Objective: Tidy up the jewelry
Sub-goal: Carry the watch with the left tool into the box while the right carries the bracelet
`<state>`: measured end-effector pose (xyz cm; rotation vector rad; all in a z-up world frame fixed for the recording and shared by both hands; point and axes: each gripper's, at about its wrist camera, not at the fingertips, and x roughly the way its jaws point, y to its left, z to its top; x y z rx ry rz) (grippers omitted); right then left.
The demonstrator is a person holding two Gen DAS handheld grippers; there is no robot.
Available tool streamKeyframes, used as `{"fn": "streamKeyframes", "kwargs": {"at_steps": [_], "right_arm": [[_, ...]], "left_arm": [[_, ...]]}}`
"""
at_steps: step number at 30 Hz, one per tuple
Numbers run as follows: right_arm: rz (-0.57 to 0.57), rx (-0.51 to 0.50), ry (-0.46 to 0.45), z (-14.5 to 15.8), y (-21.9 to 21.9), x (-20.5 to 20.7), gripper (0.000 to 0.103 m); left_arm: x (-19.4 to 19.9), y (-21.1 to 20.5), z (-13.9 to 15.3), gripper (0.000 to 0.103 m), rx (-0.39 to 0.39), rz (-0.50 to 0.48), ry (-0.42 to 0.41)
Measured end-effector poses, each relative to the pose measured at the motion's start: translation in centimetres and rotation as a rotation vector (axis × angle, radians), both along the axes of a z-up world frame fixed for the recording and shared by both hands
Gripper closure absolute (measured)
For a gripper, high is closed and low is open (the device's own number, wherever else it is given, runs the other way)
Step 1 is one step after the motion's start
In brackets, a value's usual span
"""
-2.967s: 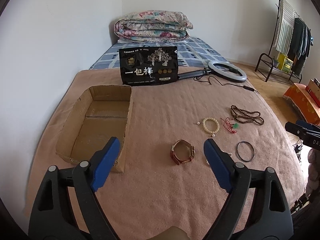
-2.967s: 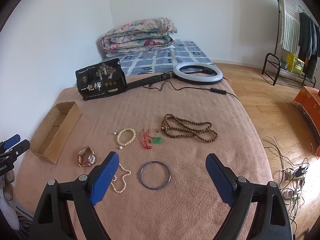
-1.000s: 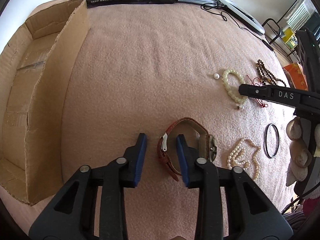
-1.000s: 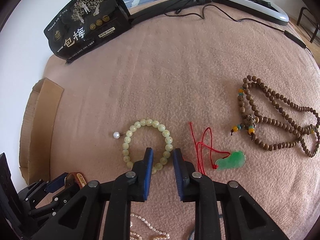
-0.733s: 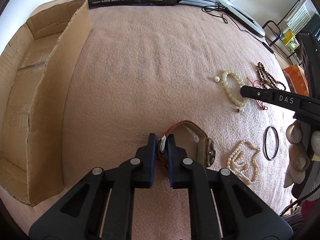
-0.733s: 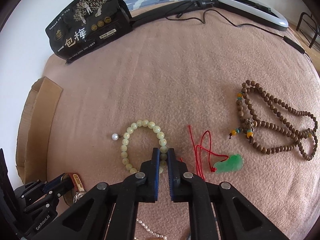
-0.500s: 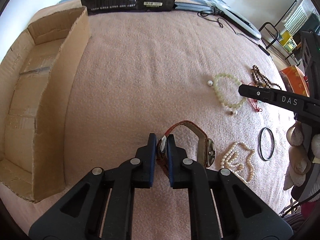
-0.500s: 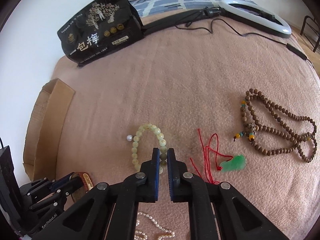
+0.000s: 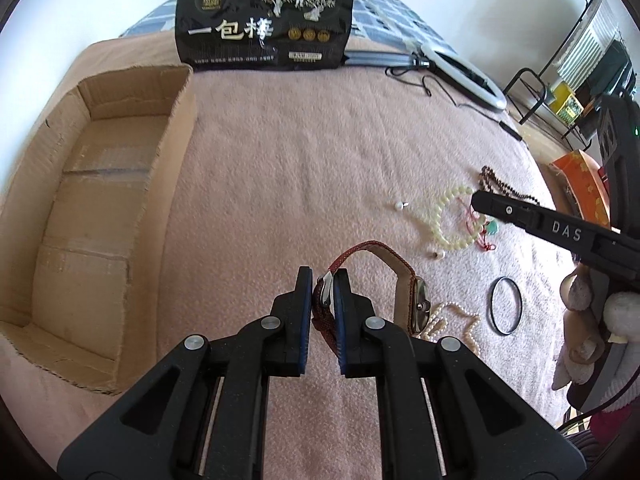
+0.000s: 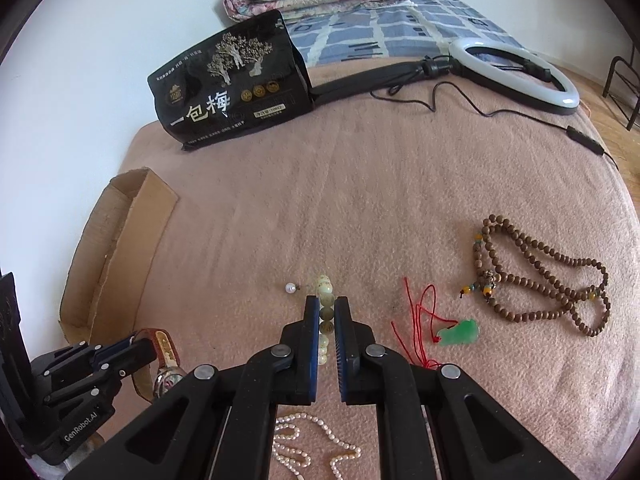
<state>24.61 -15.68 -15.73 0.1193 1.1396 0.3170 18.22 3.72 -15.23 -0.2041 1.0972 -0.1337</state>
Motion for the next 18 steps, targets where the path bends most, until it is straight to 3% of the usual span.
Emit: {"fn": "streamKeyframes", "kwargs": {"at_steps": [18], "right_arm": [[0.056,0.034,-0.084,4.7,2.8,-2.2,0.098]], "left_arm": [[-1.0,5.8,3.7,0.095,-0.021,0.092,-0.073]]}}
